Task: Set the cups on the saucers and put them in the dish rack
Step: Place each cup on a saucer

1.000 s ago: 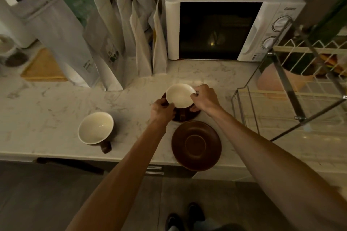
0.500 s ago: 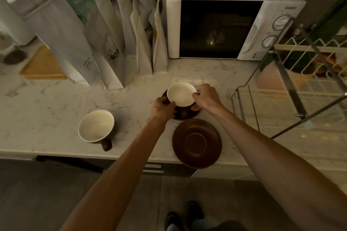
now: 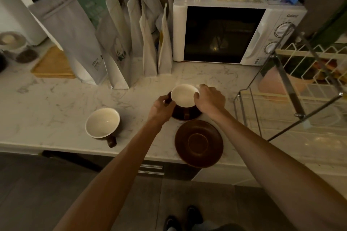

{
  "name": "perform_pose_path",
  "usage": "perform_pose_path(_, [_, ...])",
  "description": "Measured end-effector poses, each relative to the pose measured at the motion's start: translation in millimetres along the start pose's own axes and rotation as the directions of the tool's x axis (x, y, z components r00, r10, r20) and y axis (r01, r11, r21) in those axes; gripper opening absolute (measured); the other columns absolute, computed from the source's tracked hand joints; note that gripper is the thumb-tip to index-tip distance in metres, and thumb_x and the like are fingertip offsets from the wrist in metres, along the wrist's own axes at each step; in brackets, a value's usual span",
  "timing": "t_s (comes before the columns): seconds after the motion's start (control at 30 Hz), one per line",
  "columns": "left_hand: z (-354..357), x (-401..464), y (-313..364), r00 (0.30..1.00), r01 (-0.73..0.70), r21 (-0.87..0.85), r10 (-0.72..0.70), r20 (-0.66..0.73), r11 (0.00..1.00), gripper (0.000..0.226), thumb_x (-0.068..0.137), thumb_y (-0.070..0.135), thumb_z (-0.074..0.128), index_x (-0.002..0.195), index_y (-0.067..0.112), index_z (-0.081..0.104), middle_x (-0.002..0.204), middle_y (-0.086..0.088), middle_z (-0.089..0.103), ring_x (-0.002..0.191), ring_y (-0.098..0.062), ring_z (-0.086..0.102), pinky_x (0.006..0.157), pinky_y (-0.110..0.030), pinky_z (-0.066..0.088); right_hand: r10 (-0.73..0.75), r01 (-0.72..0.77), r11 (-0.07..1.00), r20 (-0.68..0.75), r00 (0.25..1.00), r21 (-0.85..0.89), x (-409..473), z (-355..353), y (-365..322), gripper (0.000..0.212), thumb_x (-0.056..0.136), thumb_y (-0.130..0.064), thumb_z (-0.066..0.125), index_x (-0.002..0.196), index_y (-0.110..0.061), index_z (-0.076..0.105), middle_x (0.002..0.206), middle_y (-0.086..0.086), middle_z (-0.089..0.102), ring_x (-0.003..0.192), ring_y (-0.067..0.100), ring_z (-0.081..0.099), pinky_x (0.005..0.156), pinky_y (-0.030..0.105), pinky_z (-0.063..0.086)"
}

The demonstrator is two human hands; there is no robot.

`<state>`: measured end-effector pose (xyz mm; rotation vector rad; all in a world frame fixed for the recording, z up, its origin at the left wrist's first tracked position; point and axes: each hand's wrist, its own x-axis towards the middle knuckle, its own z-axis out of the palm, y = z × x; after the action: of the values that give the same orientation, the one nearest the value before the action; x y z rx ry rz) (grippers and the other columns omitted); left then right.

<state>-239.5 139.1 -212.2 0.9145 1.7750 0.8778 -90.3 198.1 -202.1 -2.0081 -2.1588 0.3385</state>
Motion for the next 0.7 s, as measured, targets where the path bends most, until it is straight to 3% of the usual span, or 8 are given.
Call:
perform_pose_path(0.13, [-19.2,-9.2,4.6,0.990,-0.120,0.284,0.138,-0.043,0.951,0.046,0.091,0.038,0.055,0.135,0.023,0.050,0.125,-0.008,0.065,0.109,-0.027,0.063,0.094,-0.045,0.052,-0.116,0.099,0.986,-0.126,0.985,-0.134,-10.5,-12.0,-17.7,0.030,0.100,-0.031,0.048,0.120,-0.011,0.058,0.110,0.011,0.067,0.094,0.028,0.066,0.064,0.033,0.036])
perform_pose_path(0.23, [-38.6,-19.2,4.4,0.955,-0.210,0.547,0.290,-0.064,0.810,0.047,0.094,0.041,0.051,0.137,0.023,0.048,0.128,-0.007,0.064,0.113,-0.027,0.062,0.095,-0.038,0.051,-0.263,0.250,0.962,-0.125,0.957,-0.109,-15.2,-14.9,-35.7,0.031,0.099,-0.030,0.049,0.123,-0.012,0.059,0.110,0.010,0.068,0.095,0.028,0.066,0.067,0.034,0.040])
perform_pose_path(0.33, [-63.3,-33.1,-0.8,0.890,-0.236,0.743,0.447,-0.093,0.626,0.049,0.095,0.041,0.049,0.139,0.021,0.045,0.122,-0.010,0.065,0.109,-0.029,0.063,0.090,-0.040,0.050,-0.443,0.441,0.897,-0.107,0.890,-0.039,-21.7,-13.6,-58.4,0.034,0.100,-0.032,0.048,0.126,-0.013,0.059,0.113,0.008,0.068,0.097,0.025,0.066,0.074,0.035,0.049])
perform_pose_path(0.47, [-106.5,-52.7,-16.7,0.861,-0.093,0.899,0.488,-0.143,0.428,0.048,0.095,0.043,0.045,0.138,0.021,0.046,0.128,-0.010,0.061,0.117,-0.032,0.057,0.100,-0.047,0.042,-0.609,0.609,0.793,0.007,0.793,0.011,-28.9,-8.5,-92.3,0.041,0.099,-0.032,0.048,0.134,-0.013,0.057,0.132,0.009,0.062,0.118,0.027,0.058,0.097,0.042,0.048])
perform_pose_path(0.57, [-139.6,-69.6,-37.3,0.871,0.024,0.913,0.440,-0.219,0.408,0.048,0.094,0.043,0.046,0.137,0.021,0.047,0.136,-0.010,0.055,0.126,-0.032,0.049,0.108,-0.050,0.031,-0.664,0.667,0.745,0.089,0.743,-0.015,-35.5,-1.3,-115.9,0.043,0.099,-0.033,0.046,0.137,-0.015,0.055,0.138,0.008,0.058,0.124,0.027,0.055,0.102,0.044,0.043])
perform_pose_path(0.7, [-173.6,-87.1,-71.5,0.879,0.144,0.882,0.352,-0.322,0.448,0.049,0.093,0.044,0.047,0.136,0.019,0.048,0.133,-0.010,0.057,0.123,-0.032,0.051,0.103,-0.049,0.035,-0.703,0.715,0.697,0.137,0.698,-0.061,-45.4,13.7,-142.6,0.040,0.098,-0.033,0.046,0.133,-0.019,0.060,0.137,0.004,0.059,0.123,0.024,0.055,0.102,0.045,0.042])
